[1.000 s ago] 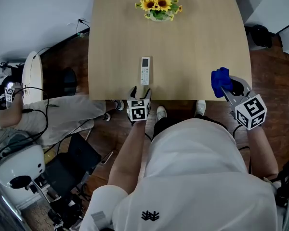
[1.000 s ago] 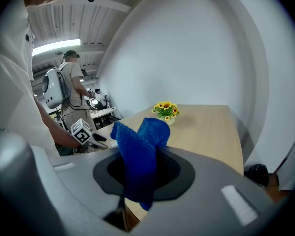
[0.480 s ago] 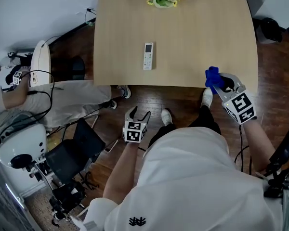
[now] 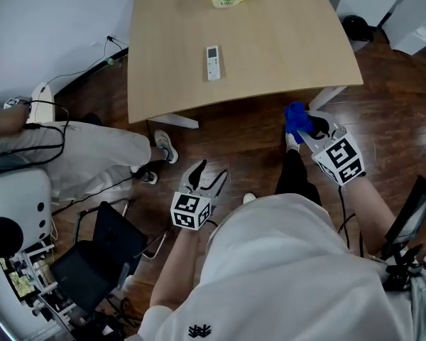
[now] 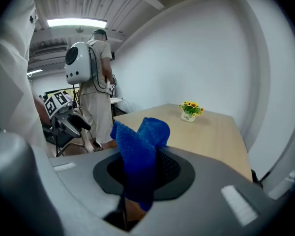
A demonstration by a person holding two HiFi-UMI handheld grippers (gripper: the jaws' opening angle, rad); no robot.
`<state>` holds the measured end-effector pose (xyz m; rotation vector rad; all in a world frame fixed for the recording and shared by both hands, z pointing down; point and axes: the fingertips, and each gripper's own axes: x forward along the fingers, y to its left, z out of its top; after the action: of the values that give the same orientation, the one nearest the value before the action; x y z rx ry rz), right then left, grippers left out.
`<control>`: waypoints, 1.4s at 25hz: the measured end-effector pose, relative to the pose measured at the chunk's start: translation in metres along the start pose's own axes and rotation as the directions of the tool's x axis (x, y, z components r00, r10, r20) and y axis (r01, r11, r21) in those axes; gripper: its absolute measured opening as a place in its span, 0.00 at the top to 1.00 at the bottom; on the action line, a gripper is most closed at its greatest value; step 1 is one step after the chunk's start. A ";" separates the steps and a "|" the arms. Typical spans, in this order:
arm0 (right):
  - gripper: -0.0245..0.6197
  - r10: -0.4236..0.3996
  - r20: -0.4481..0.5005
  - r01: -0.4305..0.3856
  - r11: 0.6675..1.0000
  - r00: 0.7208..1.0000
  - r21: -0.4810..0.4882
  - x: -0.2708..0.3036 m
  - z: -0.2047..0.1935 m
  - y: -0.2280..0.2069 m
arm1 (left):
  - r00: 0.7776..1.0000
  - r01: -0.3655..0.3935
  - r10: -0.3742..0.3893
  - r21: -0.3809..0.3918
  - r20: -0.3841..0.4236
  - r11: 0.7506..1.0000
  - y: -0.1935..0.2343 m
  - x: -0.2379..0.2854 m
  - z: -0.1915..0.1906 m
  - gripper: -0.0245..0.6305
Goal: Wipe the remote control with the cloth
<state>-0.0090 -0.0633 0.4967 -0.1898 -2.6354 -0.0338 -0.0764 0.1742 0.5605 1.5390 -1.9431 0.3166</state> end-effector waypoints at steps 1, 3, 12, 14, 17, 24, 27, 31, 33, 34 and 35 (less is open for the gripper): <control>0.84 -0.038 -0.001 0.038 0.999 0.999 0.026 -0.013 -0.005 0.020 | 0.997 0.056 -0.056 0.001 0.048 0.998 -0.012 -0.013 0.003 0.50; 0.84 -0.089 -0.008 0.090 0.992 0.996 0.094 -0.033 -0.014 0.062 | 0.983 0.139 -0.140 0.013 0.121 0.990 -0.031 -0.040 0.008 0.52; 0.84 -0.139 -0.018 0.140 0.986 0.990 0.089 -0.146 -0.012 0.172 | 0.932 0.244 -0.278 0.166 0.232 0.955 -0.136 -0.136 0.027 0.57; 0.84 -0.137 -0.003 0.137 0.987 0.991 0.083 -0.165 -0.006 0.179 | 0.928 0.249 -0.286 0.174 0.239 0.953 -0.154 -0.142 0.023 0.59; 0.84 -0.140 0.009 0.139 0.986 0.990 0.090 -0.165 -0.003 0.182 | 0.930 0.265 -0.300 0.180 0.214 0.947 -0.158 -0.131 0.017 0.62; 0.84 -0.138 -0.001 0.138 0.989 0.990 0.058 -0.212 -0.028 0.190 | 0.909 0.320 -0.362 0.210 0.208 0.924 -0.238 -0.114 0.024 0.62; 0.84 -0.139 0.008 0.138 0.988 0.990 0.067 -0.263 -0.045 0.191 | 0.906 0.333 -0.374 0.213 0.199 0.919 -0.297 -0.116 0.022 0.62; 0.84 -0.133 0.010 0.131 0.988 0.991 0.079 -0.296 -0.064 0.188 | 0.913 0.336 -0.372 0.212 0.167 0.918 -0.337 -0.114 0.016 0.62; 0.84 -0.132 0.007 0.131 0.989 0.991 0.073 -0.307 -0.075 0.188 | 0.918 0.328 -0.365 0.220 0.157 0.919 -0.349 -0.114 0.008 0.62; 0.84 -0.131 0.005 0.131 0.989 0.991 0.069 -0.312 -0.080 0.189 | 0.920 0.324 -0.361 0.221 0.155 0.920 -0.355 -0.114 0.005 0.62; 0.84 -0.131 0.005 0.130 0.989 0.991 0.064 -0.316 -0.084 0.191 | 0.921 0.322 -0.359 0.217 0.155 0.921 -0.360 -0.116 0.001 0.62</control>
<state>0.3322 0.0802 0.4167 0.0042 -2.6497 0.0069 0.2742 0.1606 0.4204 2.0654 -1.7768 0.2107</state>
